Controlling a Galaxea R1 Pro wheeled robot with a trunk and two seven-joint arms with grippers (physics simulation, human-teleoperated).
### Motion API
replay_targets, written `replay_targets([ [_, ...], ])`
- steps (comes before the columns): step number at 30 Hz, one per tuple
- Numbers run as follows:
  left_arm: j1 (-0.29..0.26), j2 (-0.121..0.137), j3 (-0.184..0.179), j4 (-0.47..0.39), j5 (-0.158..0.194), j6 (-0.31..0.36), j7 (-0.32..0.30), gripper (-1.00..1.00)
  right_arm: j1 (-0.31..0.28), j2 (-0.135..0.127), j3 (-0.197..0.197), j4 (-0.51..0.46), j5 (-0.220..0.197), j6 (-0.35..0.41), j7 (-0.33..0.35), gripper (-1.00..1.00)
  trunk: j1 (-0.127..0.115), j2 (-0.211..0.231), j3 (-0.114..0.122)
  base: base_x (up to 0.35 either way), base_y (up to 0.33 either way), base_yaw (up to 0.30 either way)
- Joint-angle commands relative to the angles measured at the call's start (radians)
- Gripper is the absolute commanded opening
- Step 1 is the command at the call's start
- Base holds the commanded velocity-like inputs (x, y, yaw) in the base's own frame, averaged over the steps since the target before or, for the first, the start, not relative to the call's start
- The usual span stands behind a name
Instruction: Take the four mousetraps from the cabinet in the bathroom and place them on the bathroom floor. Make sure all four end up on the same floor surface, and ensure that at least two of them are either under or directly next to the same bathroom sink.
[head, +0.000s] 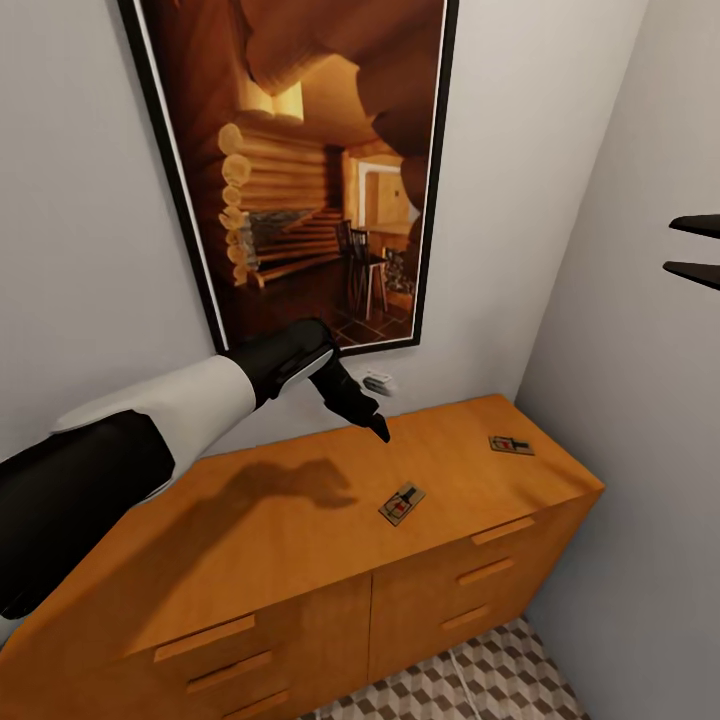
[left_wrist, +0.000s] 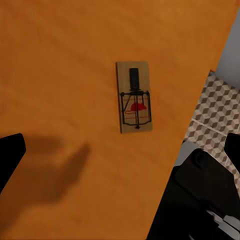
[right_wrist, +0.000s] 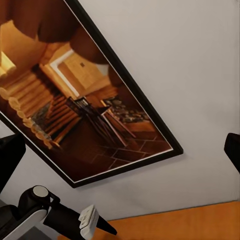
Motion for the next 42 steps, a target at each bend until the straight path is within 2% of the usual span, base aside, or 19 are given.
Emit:
replay_targets([
  [1,-0.002,0.0,-0.004,0.001,-0.001,0.001,-0.007,1.0,-0.002,-0.001,0.002,0.001,0.005,0.002,0.007,1.0,0.004,-0.009,-0.005,0.0,0.0,0.0],
  [19,-0.002,-0.004,-0.002,-0.003,0.003,0.003,-0.007,1.0,-0.002,0.0,0.003,0.001,0.005,0.002,0.007,1.0,0.073,-0.135,-0.061,0.0,0.0,0.0],
  [25,-0.002,-0.005,0.001,-0.002,0.021,0.002,-0.006,1.0,-0.002,0.001,0.004,0.001,0.005,0.002,0.007,1.0,0.096,-0.177,-0.08,0.0,0.0,0.0],
  [30,-0.001,-0.006,0.004,-0.003,0.066,0.0,-0.004,1.0,-0.002,0.001,0.004,0.0,0.004,0.002,0.007,1.0,0.115,-0.212,-0.096,0.0,0.0,0.0],
  [35,-0.001,-0.006,0.006,-0.004,0.137,-0.003,0.0,1.0,-0.002,0.002,0.007,0.0,0.005,0.002,0.007,1.0,0.135,-0.247,-0.111,0.0,0.0,0.0],
  [36,-0.001,-0.006,0.006,-0.004,0.166,-0.004,0.001,1.0,-0.002,0.002,0.008,0.0,0.005,0.002,0.007,1.0,0.138,-0.254,-0.115,0.0,0.0,0.0],
  [42,-0.001,0.001,0.005,0.003,0.228,-0.006,0.003,1.0,-0.002,0.001,0.009,0.0,0.005,0.002,0.007,1.0,0.161,-0.296,-0.133,0.0,0.0,0.0],
])
